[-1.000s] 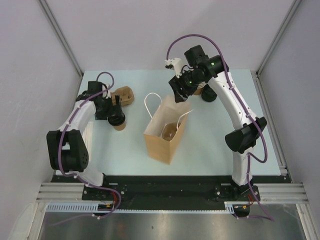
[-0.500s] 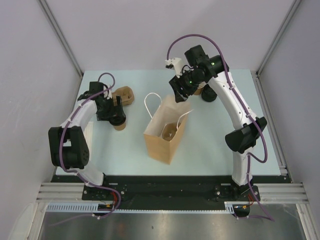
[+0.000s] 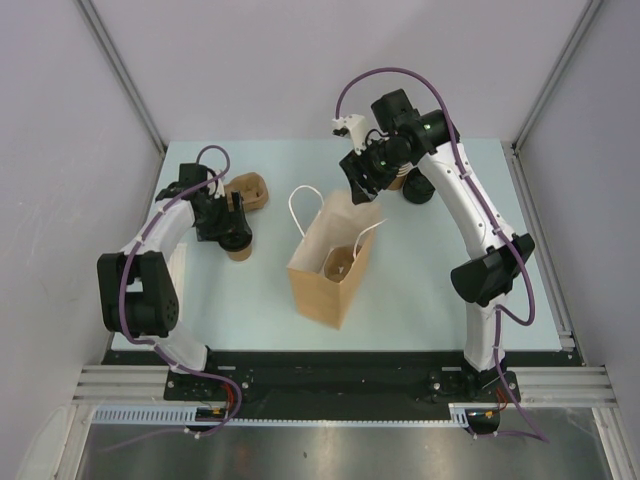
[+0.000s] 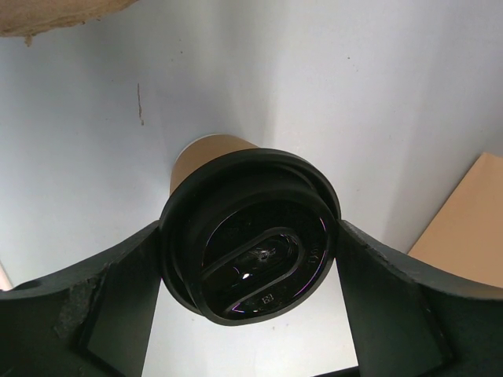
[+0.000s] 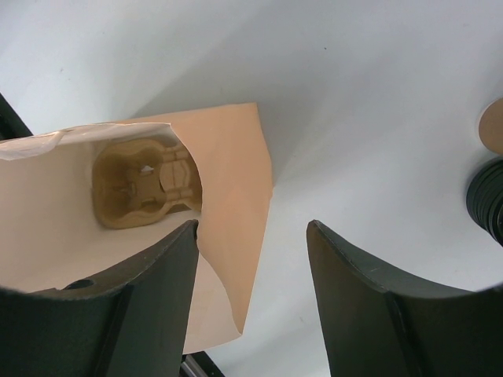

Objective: Pack the takeout coffee

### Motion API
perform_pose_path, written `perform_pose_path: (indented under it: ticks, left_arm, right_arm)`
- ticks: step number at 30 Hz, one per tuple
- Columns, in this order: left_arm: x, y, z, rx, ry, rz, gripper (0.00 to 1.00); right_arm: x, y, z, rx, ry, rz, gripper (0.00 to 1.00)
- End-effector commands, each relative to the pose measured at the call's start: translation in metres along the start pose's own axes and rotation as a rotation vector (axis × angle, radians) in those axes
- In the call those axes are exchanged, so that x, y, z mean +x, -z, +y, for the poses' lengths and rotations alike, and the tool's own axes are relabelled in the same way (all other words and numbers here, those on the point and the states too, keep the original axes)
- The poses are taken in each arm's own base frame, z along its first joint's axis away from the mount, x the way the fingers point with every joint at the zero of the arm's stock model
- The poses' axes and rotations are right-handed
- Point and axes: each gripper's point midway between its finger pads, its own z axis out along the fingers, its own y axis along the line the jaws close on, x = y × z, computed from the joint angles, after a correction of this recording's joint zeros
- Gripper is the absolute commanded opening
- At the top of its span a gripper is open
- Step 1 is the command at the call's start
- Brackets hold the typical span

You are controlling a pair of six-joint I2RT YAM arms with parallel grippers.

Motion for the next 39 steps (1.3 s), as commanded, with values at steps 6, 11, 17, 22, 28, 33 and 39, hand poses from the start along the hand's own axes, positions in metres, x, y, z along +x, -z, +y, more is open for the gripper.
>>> perform_pose_path:
  ticks: [6,11,17,22,28,33,39]
  left_arm:
    - [-0.002,0.019,-0.011,0.074,-0.055,-0.035,0.56]
    - [-0.002,0.027,-0.023,0.139,-0.083,-0.054,0.5]
    - [0.005,0.021,-0.018,0.138,-0.094,-0.049,0.43]
    - [0.006,0.012,-0.015,0.14,-0.121,-0.06,0.47]
    - [0.01,0.009,-0.015,0.146,-0.13,-0.057,0.58]
    - [0.012,0.009,-0.012,0.133,-0.122,-0.048,0.7]
    - [0.013,0.009,-0.01,0.124,-0.126,-0.039,0.76]
  right_arm:
    - [0.024,0.021,0.014,-0.026,-0.047,0.083,0.62]
    - [0.023,0.022,0.014,-0.027,-0.045,0.081,0.62]
    - [0.023,0.022,0.015,-0.028,-0.046,0.079,0.62]
    - [0.024,0.02,0.014,-0.028,-0.048,0.085,0.62]
    - [0.025,0.02,0.015,-0.032,-0.049,0.089,0.62]
    - [0.025,0.021,0.015,-0.031,-0.048,0.088,0.63]
    - [0.025,0.022,0.016,-0.032,-0.045,0.087,0.64]
